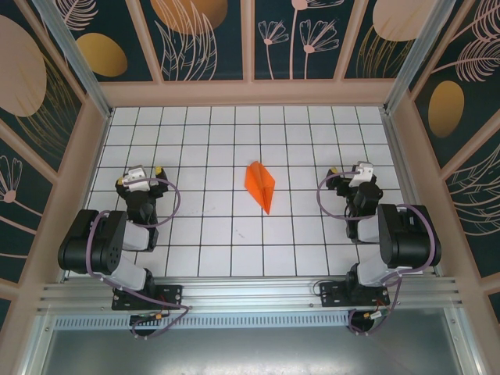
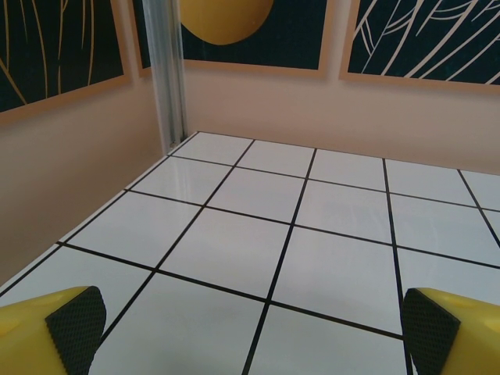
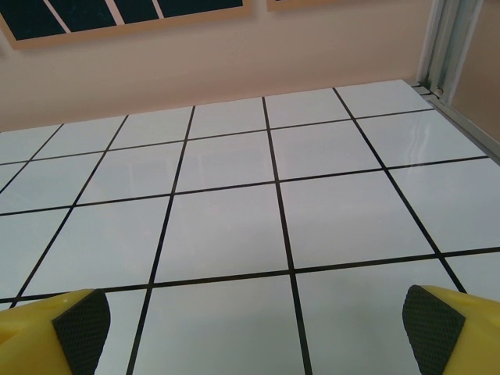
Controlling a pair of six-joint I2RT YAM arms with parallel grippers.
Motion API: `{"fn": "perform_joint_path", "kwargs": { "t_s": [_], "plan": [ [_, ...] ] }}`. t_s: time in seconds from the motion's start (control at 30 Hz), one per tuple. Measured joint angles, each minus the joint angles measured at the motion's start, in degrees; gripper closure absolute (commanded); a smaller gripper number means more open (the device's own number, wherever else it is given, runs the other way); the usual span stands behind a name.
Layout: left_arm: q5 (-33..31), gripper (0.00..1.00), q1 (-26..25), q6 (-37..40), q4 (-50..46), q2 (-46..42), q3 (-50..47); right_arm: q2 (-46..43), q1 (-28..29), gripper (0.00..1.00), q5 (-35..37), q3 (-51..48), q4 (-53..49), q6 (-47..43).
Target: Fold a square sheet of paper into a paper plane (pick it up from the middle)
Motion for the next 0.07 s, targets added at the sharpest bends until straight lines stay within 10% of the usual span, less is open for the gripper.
{"fn": "perform_joint_path", "kwargs": {
  "t_s": [0.07],
  "plan": [
    [0.00,0.01,0.00,-0.02,0.00,0.00,0.00,0.00,0.00,0.01,0.00,0.00,0.00,0.02]
  ]
}}
